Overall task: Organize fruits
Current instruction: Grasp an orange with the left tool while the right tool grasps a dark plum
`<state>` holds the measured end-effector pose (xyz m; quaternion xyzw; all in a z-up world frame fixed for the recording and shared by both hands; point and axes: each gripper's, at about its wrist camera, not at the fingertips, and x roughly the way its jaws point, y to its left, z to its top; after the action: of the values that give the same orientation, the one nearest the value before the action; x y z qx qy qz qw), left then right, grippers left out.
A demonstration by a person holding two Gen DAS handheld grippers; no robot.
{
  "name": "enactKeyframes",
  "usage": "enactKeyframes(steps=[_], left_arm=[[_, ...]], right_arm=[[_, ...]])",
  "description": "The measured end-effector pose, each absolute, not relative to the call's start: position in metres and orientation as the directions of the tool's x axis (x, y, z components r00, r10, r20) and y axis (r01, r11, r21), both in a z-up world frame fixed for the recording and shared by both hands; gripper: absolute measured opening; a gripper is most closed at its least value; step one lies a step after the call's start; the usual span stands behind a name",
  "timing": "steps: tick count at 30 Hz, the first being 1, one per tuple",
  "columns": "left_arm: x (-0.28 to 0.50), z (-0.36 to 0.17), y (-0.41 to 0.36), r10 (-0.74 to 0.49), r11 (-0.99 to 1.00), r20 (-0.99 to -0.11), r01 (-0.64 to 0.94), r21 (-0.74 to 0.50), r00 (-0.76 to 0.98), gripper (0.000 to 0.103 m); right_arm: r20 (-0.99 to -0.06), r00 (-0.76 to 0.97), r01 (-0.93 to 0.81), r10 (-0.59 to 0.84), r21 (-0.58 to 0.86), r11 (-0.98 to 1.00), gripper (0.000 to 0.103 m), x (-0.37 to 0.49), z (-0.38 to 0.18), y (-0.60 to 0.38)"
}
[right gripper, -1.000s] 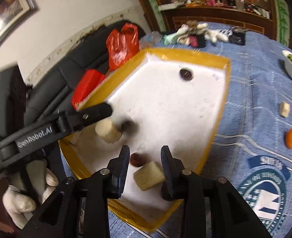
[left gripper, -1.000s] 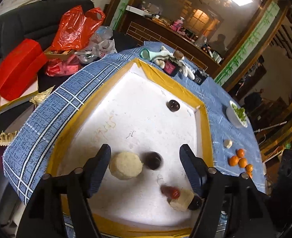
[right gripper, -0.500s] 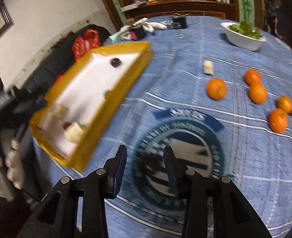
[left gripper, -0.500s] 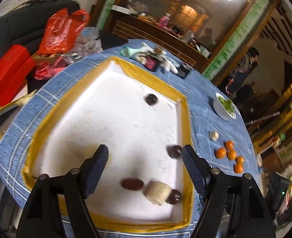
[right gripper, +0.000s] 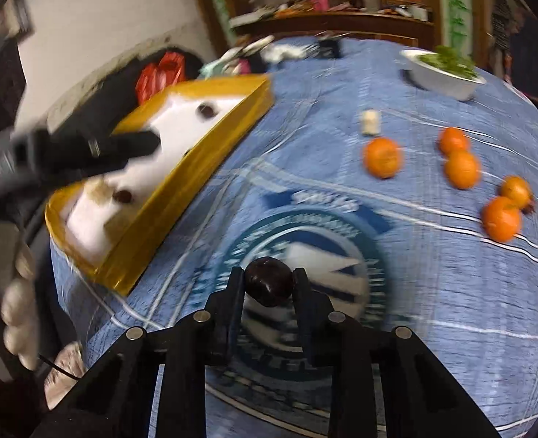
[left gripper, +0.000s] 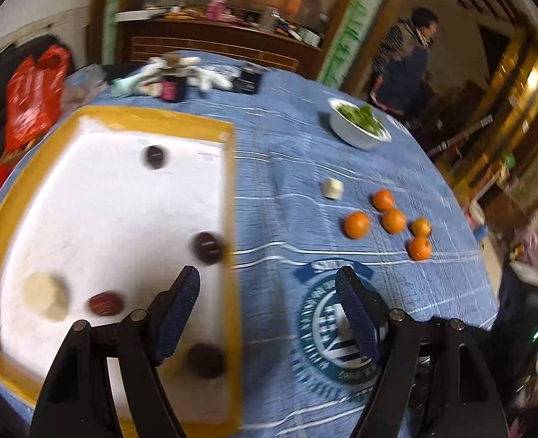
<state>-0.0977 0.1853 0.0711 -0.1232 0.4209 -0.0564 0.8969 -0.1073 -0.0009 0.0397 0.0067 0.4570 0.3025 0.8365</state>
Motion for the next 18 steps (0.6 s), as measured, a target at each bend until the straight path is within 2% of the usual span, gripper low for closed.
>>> enactKeyframes(steps=[4,9,14,16,17,18], left_arm=[[-0.062,0.067,0.137,-0.218,0.974,-0.756,0.084,-0.212,0.618,0.076],[-0.01,0.044,0.09,-0.237,0.971,-0.801,0.133,-0.197,0.55,0.076],[0.018,0.018,0.058,-0.178,0.982,-0.83,0.154,-0.112,0.529,0.073],[0.02,0.011,0.052,-0.172,0.982,-0.838,0.162,-0.101,0.518,0.051],[0.019,0.011,0.051,-0.141,0.986,-0.836,0.154,-0.068,0.53,0.036],[0.017,0.012,0.051,-0.146,0.985,-0.83,0.161,-0.068,0.539,0.031]], right_arm=[[-0.739,0.453,-0.414,0.499,0.322,0.852,0.029,-0.094,0.044,-0.046],[-0.724,0.461,-0.333,0.514,0.395,0.856,0.029,-0.081,0.037,-0.082],[-0.705,0.46,-0.313,0.54,0.44,0.842,0.029,-0.077,0.036,-0.096],[-0.701,0.463,-0.314,0.542,0.443,0.84,0.029,-0.077,0.036,-0.098],[-0.701,0.464,-0.314,0.542,0.442,0.84,0.029,-0.077,0.036,-0.098],[-0.7,0.464,-0.314,0.543,0.443,0.84,0.029,-0.078,0.036,-0.099]])
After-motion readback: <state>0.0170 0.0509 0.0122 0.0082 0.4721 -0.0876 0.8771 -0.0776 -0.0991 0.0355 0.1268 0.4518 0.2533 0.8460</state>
